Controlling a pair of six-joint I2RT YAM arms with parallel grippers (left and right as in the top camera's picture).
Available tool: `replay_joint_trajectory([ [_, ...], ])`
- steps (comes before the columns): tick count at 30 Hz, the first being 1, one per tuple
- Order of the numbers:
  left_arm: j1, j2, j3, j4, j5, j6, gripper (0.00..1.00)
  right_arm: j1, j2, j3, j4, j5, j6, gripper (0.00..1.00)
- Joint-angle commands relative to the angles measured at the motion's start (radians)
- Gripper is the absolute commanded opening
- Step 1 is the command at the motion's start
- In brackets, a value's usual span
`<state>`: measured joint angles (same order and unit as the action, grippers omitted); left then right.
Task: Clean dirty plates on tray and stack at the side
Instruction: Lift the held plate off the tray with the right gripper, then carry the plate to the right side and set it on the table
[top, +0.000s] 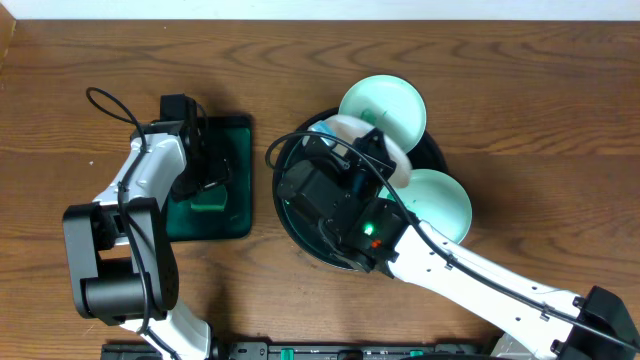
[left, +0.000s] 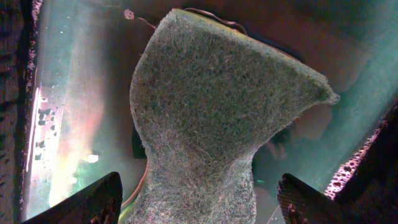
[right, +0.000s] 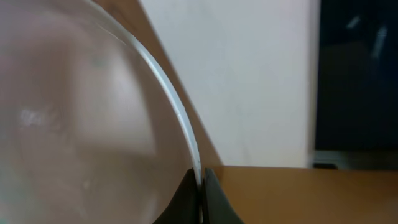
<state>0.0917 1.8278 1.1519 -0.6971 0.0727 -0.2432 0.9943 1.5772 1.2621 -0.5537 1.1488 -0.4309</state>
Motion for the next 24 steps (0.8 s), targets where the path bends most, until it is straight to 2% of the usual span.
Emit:
replay_joint_trajectory([
  [1, 0.002, -0.007, 0.004, -0.003, -0.001, -0.006, 0.80, 0.011, -0.004, 0.031, -0.072, -0.002, 0.119, 0.01],
  [2, 0.002, -0.007, 0.004, -0.006, -0.001, -0.006, 0.80, 0.026, -0.010, 0.031, -0.082, -0.008, 0.135, 0.01],
  [5, 0.002, -0.007, 0.004, -0.001, -0.001, -0.006, 0.80, 0.000, -0.013, 0.031, -0.095, -0.190, 0.197, 0.01],
  [11, 0.002, -0.007, 0.004, -0.010, -0.002, -0.006, 0.80, -0.157, -0.014, 0.032, -0.170, -0.561, 0.616, 0.01],
  [15, 0.002, -0.007, 0.004, -0.009, -0.001, -0.006, 0.80, -0.249, -0.021, 0.034, -0.180, -0.613, 0.814, 0.01],
  [20, 0.002, -0.007, 0.004, -0.009, -0.002, -0.006, 0.80, -0.415, -0.063, 0.081, -0.180, -0.792, 0.871, 0.01],
  [24, 0.002, -0.007, 0.004, -0.009, -0.002, -0.006, 0.80, -0.602, -0.101, 0.132, -0.183, -0.966, 0.891, 0.01],
])
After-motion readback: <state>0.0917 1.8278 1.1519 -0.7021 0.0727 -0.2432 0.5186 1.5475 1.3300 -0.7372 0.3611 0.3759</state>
